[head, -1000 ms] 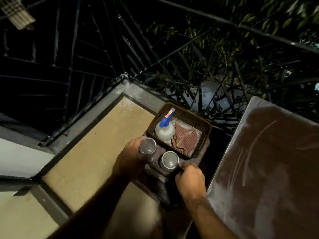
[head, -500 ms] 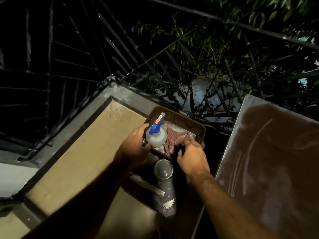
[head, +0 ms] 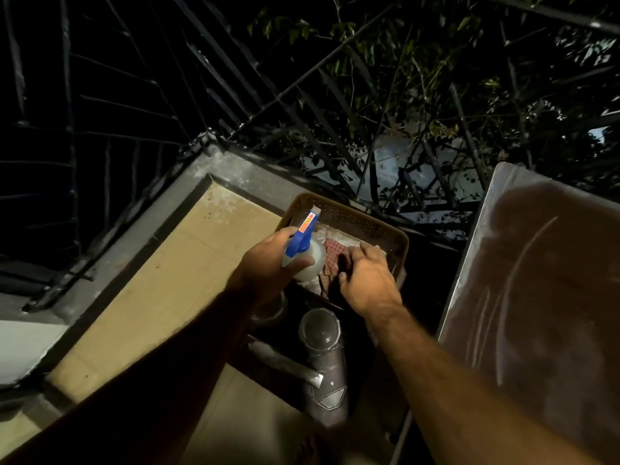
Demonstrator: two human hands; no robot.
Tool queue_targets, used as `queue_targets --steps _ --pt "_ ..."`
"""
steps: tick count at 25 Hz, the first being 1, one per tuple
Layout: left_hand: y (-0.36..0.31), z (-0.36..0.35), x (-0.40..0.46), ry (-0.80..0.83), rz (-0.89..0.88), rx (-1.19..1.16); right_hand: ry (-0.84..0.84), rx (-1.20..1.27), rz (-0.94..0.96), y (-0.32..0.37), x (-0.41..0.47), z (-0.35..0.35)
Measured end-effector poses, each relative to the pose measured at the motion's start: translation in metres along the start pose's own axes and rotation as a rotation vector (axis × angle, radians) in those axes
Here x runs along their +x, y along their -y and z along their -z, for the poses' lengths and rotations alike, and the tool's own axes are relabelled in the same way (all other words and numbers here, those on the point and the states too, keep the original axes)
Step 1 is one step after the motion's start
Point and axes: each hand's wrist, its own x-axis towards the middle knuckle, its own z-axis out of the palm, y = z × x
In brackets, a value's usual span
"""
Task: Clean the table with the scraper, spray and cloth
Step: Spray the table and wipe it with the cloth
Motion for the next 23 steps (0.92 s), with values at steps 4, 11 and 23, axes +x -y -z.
queue_targets --steps 4,11,23 --pt "-0.003 -0.008 0.011 -0.011 0.007 -0.040 0.159 -0.045 0.006 -0.010 0.016 -0.022" --pt "-0.004 -0.027 0.021 -0.165 0.099 -0.312 0.252 -0.091 -0.043 -0.016 0.046 -0.053" --pt "-0.014 -0.043 0.038 -0.215 0.244 -0.431 0.282 -0.025 -0.010 -0.031 0.060 -0.069"
